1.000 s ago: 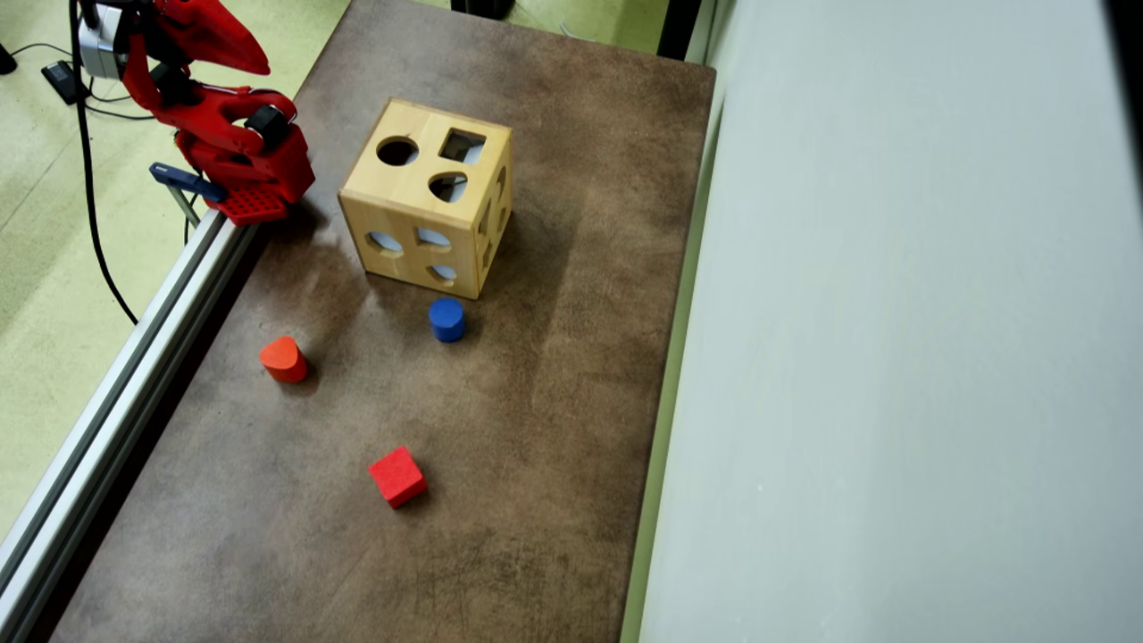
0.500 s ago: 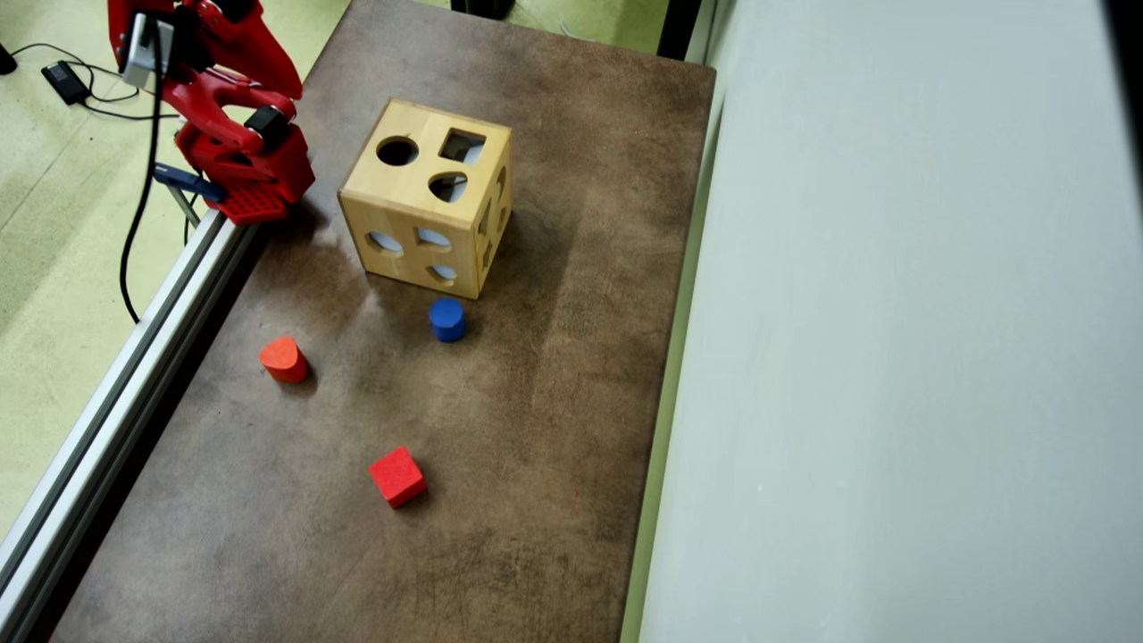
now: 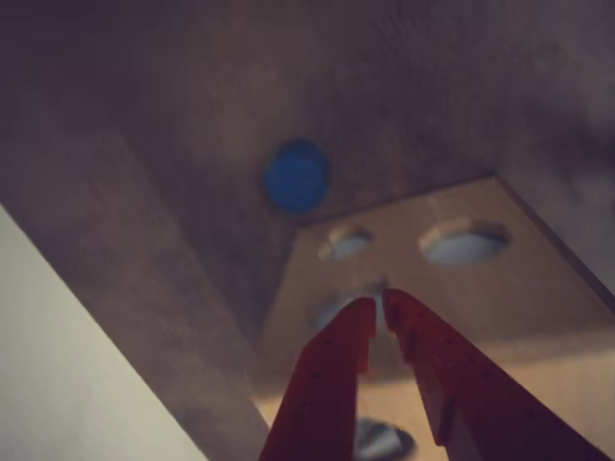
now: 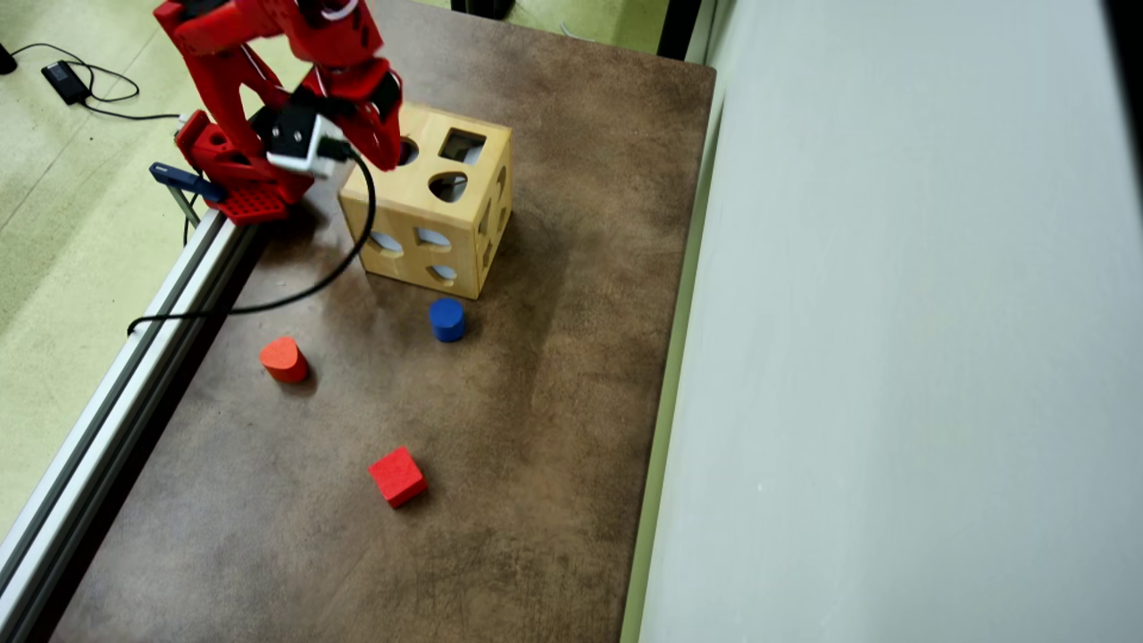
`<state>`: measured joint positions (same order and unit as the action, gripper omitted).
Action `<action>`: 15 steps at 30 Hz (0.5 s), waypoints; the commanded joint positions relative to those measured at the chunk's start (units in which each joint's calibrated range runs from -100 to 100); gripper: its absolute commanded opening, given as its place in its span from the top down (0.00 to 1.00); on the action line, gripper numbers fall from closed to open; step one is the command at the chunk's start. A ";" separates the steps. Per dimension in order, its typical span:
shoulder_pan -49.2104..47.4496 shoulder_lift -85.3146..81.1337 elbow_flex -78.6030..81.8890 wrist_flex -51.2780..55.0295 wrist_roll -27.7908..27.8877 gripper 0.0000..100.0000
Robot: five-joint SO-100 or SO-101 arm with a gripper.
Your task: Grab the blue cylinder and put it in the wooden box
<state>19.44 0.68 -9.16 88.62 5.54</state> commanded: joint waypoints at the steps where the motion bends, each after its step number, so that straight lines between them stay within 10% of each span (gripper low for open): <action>1: 3.00 3.70 -2.55 -7.76 0.39 0.97; 15: 2.18 19.49 -2.11 -18.94 6.54 0.97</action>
<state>22.24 19.92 -9.16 70.62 7.55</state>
